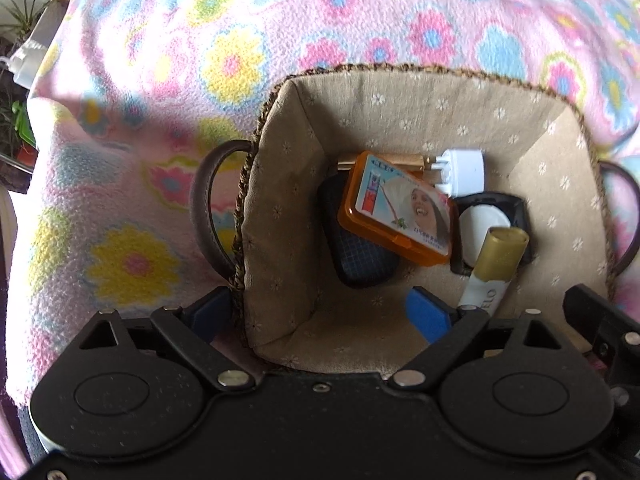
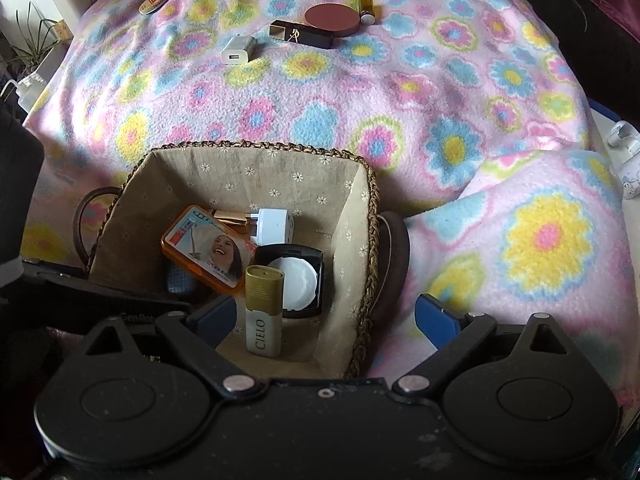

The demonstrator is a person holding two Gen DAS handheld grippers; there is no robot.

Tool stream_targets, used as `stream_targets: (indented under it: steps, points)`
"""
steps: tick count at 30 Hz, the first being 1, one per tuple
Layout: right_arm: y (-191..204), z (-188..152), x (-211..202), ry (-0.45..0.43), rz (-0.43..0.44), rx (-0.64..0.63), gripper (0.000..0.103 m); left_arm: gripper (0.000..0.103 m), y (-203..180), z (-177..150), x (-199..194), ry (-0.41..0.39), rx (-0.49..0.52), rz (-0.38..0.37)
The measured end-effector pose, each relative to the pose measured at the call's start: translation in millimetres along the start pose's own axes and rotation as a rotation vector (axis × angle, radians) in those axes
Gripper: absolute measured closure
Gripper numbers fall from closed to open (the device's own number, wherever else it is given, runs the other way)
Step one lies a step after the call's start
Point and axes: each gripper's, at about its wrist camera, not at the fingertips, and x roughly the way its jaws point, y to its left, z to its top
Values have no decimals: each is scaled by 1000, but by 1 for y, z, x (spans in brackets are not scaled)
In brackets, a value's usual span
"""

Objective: Organize rigid objects
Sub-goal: 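Push the orange box deeper into the basket with the left tool, then reach the left tool to the white adapter while the right tool reaches the black lipstick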

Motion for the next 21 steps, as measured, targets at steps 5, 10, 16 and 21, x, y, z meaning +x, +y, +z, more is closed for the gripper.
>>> stream_targets:
  steps: [5,10,16,21]
  points:
    - [-10,17,-5,-25,25,10,6,15,17,8,-9,-26,-76,-79]
    - [-33,46,3,-91,18,57,6,18,17,23,-29,-167,-54,-83]
    - [-45,105,34,-175,19,129,6,18,18,63,-39,-294,-14,-71]
    - [-32,170,72,-202,71,208,6,18,22,83,-32,-345,9,-9]
